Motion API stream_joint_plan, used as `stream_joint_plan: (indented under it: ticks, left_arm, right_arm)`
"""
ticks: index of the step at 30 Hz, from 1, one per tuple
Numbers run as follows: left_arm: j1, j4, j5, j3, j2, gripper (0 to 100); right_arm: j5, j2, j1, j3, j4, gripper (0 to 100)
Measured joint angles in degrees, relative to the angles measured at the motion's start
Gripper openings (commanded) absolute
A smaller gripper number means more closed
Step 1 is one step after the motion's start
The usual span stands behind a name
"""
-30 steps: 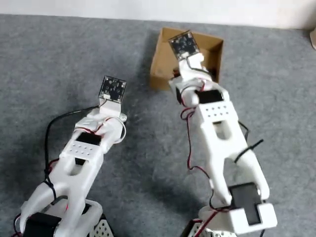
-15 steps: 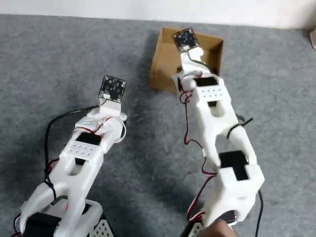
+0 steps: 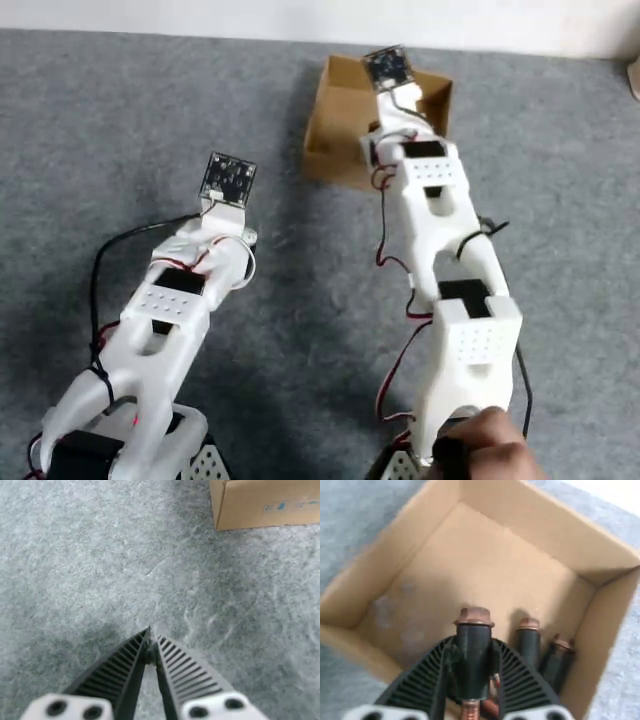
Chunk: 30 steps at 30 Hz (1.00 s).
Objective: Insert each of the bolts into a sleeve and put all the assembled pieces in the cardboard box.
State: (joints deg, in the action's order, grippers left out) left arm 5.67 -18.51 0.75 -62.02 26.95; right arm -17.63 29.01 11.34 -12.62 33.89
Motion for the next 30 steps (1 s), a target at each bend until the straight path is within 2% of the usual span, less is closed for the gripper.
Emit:
stream_joint_plan:
  ticks: [2, 6, 8, 18, 30]
  left_arm:
    - [0.0, 0.0, 0.0, 0.0, 0.0, 1]
    - [0.0, 0.0, 0.0, 0.0, 0.0, 1]
    - [0.0, 0.0, 0.0, 0.0, 0.0, 1]
    - [0.0, 0.0, 0.0, 0.0, 0.0, 1]
    - [0.0, 0.0, 0.0, -1.8, 2.4, 1]
  right_arm:
    - [0.0, 0.3, -0.2, -0.4, 0.0, 7.0]
    - [0.0, 0.4, 0.1, -0.5, 1.2, 34.3]
    - [0.0, 0.3, -0.1, -0.7, 2.8, 40.6]
    - [0.1, -3.7, -0.2, -5.6, 18.8, 38.2]
    - [0.1, -31.3, -0.2, -4.2, 37.5, 38.2]
